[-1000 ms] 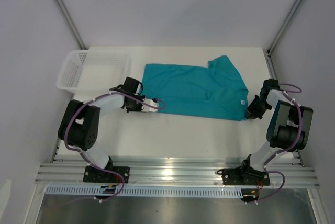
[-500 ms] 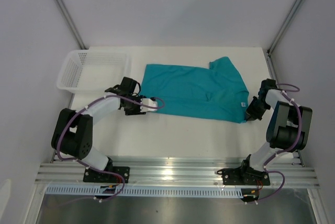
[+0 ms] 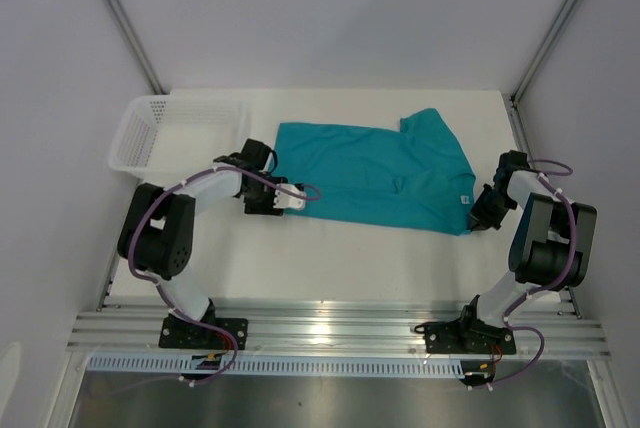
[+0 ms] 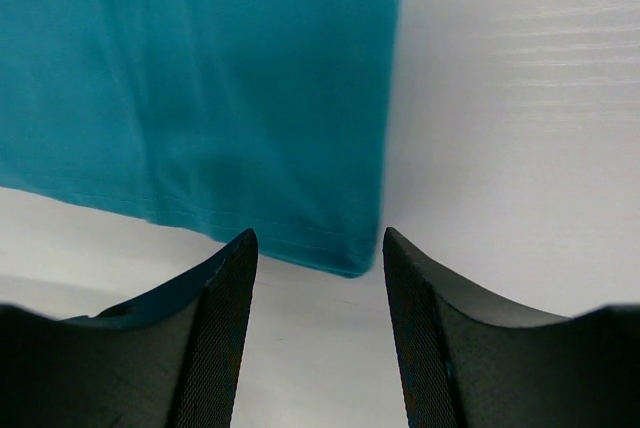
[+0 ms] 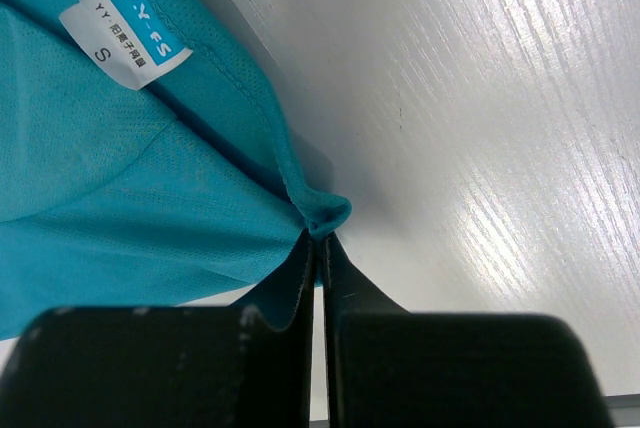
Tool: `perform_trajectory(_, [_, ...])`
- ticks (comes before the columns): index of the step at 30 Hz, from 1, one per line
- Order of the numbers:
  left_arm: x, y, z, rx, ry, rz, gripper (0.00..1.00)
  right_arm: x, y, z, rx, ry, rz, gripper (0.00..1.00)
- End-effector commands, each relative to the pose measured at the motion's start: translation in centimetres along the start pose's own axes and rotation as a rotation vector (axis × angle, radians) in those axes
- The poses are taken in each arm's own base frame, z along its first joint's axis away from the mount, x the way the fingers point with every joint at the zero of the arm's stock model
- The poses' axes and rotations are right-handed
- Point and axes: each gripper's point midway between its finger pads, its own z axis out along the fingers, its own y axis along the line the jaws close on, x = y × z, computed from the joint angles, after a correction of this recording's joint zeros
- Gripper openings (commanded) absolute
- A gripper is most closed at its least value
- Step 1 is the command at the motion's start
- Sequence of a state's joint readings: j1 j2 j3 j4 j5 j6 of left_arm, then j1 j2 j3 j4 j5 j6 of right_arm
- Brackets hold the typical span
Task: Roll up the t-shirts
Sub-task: Fold the tshirt
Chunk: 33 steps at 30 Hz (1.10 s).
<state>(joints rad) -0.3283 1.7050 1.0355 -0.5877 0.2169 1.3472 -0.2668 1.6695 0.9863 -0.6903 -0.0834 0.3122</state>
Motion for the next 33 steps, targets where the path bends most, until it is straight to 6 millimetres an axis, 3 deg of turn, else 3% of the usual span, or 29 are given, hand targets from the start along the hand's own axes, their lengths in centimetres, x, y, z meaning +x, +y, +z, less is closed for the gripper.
perform_trajectory(1, [-0.6, 3.5, -1.2, -0.047, -0.016, 0.042, 0.57, -1.2, 0.3, -1.4, -0.016, -0.057, -0.016, 0.0])
perform_trajectory(5, [-0.9, 2.8, -1.2, 0.013, -0.044, 0.088, 0.57, -1.2, 0.3, -1.5, -0.016, -0.062, -0.02, 0.0])
perform_trajectory(10, [-1.2, -0.7, -1.7, 0.198, -0.086, 0.11, 0.57, -1.4, 0.3, -1.6, -0.016, -0.064, -0.018, 0.0])
perform_trajectory(13, [-1.1, -1.3, -2.1, 0.257, -0.102, 0.105, 0.58, -1.5, 0.3, -1.6, -0.014, -0.063, -0.018, 0.0])
perform_trajectory(21, [1.1, 0.4, -0.1, 0.218, -0.001, 0.083, 0.57, -1.9, 0.5, -1.8, -0.024, -0.074, -0.021, 0.0])
perform_trajectory(22, [0.9, 2.0, -0.6, 0.18, 0.0, 0.1, 0.57, -1.9, 0.5, -1.8, -0.024, -0.074, -0.02, 0.0])
perform_trajectory(23, [1.4, 0.3, 0.2, 0.218, 0.006, 0.094, 0.57, -1.9, 0.5, -1.8, -0.024, -0.074, -0.018, 0.0])
perform_trajectory(24, [1.5, 0.0, 0.5, 0.223, 0.009, 0.095, 0.56, -2.0, 0.5, -1.8, -0.025, -0.075, -0.018, 0.0])
perform_trajectory(30, [2.2, -0.6, 1.5, 0.228, 0.026, 0.098, 0.48, -2.1, 0.5, -1.9, -0.025, -0.077, -0.015, 0.0])
perform_trajectory(33, [2.2, -0.6, 1.8, 0.217, 0.024, 0.091, 0.37, -2.2, 0.4, -1.8, -0.023, -0.078, -0.012, 0.0])
